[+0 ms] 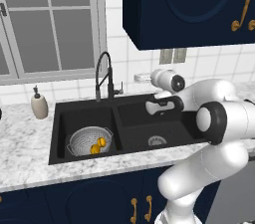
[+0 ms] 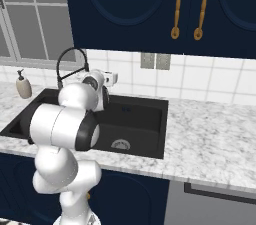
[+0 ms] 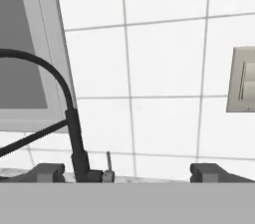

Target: Put the colander in the sink, put the tangerine, mango in the colander, and turn on the sink faucet and pour water over the colander.

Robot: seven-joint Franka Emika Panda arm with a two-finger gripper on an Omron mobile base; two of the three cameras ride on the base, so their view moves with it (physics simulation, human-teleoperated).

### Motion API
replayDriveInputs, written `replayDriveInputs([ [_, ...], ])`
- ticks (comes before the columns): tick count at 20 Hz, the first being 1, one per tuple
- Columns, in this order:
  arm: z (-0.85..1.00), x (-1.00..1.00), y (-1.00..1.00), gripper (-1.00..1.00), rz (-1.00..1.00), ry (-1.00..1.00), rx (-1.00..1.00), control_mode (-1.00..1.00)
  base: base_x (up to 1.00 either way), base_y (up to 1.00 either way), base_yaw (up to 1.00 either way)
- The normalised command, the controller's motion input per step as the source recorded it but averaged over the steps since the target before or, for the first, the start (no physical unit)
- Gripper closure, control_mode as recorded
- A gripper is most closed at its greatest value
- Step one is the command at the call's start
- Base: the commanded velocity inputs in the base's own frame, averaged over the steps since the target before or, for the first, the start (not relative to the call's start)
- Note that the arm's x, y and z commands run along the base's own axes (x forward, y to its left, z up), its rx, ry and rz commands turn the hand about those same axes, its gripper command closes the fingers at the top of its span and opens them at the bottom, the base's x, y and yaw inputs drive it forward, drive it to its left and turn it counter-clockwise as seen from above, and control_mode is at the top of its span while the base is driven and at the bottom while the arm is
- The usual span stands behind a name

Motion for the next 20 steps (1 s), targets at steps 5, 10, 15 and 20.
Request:
replayDriveInputs([
  [5,-0.28,0.00,0.24,-1.00,0.00,0.14,-0.02,-1.00,0.00,0.00,0.00],
  [10,-0.06,0.06,0.03,-1.00,0.00,0.03,0.00,-1.00,0.00,0.00,0.00],
  [15,-0.02,0.12,0.00,-1.00,0.00,0.03,0.00,-1.00,0.00,0.00,0.00],
  [20,-0.06,0.01,0.00,-1.00,0.00,0.02,0.00,-1.00,0.00,0.00,0.00],
])
